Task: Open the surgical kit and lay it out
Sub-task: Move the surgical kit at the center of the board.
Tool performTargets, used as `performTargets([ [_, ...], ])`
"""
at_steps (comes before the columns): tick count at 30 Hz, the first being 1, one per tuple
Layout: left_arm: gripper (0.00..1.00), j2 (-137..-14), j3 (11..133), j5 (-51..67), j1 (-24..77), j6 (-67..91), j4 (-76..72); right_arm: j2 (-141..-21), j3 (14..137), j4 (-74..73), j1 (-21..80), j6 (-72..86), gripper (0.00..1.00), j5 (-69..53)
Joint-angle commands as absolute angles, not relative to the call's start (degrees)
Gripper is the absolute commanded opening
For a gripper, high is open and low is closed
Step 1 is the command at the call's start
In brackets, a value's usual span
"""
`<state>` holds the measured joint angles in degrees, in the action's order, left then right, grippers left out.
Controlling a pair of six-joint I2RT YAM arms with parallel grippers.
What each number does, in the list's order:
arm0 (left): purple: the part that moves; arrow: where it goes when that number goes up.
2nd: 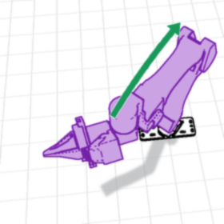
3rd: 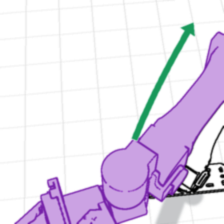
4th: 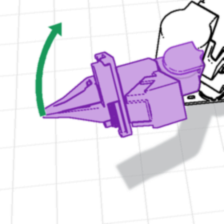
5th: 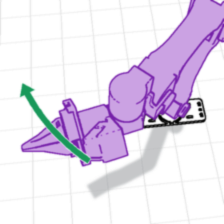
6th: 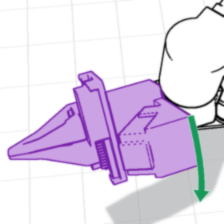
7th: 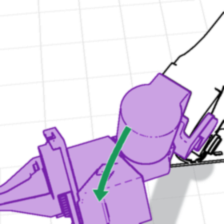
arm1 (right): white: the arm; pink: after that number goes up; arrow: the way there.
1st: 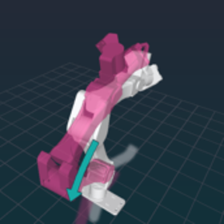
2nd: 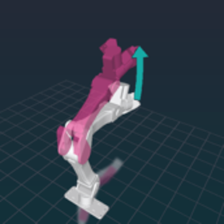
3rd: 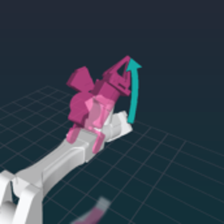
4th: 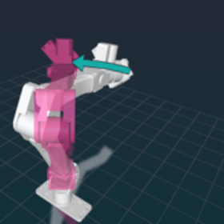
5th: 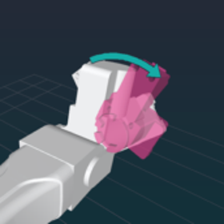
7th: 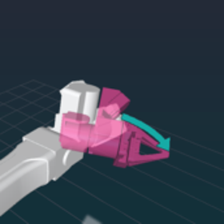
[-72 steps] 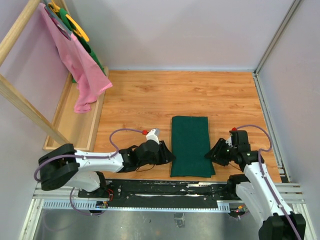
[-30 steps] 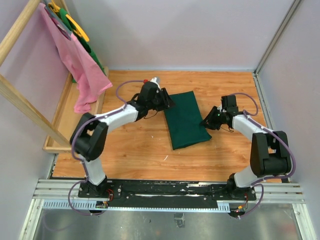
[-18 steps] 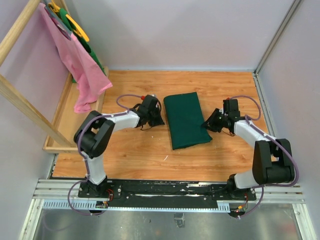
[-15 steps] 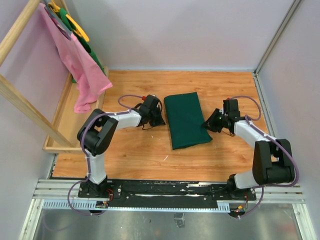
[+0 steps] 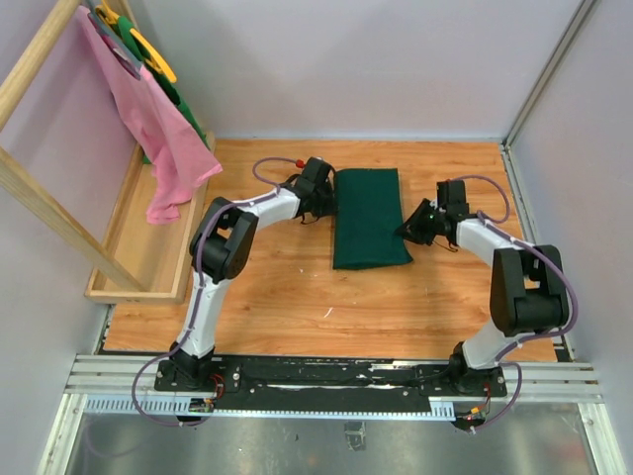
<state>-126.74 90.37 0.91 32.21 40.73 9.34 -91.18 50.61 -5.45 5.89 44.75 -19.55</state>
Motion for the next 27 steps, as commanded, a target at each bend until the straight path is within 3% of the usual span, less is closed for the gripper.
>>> performTargets([
  [1, 0.0, -131.6, 98.6, 0.6, 30.4, 39.0, 12.3, -97.9, 55.6, -4.6, 4.7, 44.6, 0.19, -16.8],
  [8, 0.0, -137.0, 108.0, 0.7, 28.1, 37.5, 14.1, -105.7, 63.9, -5.0, 4.3, 43.2, 0.21, -17.4],
  [13, 0.01, -134.8, 106.6, -2.1, 27.6, 35.6, 13.5, -105.8, 63.4, -3.2, 4.0, 43.1, 0.24, -18.8],
  [16, 0.05, -130.9, 103.1, -3.1, 26.7, 35.0, 13.3, -103.2, 62.4, -2.1, 4.0, 42.8, 0.4, -20.1],
  [19, 0.34, -125.7, 100.6, -5.3, 26.4, 32.5, 15.1, -99.2, 62.5, -1.1, 3.9, 41.6, 0.64, -21.3],
  [24, 0.73, -118.7, 102.8, -11.5, 28.7, 27.0, 23.8, -93.9, 67.5, -5.6, 3.5, 38.6, 0.85, -18.9],
  [26, 0.88, -115.3, 101.9, -15.7, 31.6, 24.9, 24.9, -90.8, 68.4, -8.1, 2.8, 37.2, 1.0, -17.2],
  [27, 0.92, -113.8, 101.1, -17.3, 33.5, 23.9, 24.9, -89.3, 68.2, -9.4, 2.3, 37.4, 0.98, -16.8],
])
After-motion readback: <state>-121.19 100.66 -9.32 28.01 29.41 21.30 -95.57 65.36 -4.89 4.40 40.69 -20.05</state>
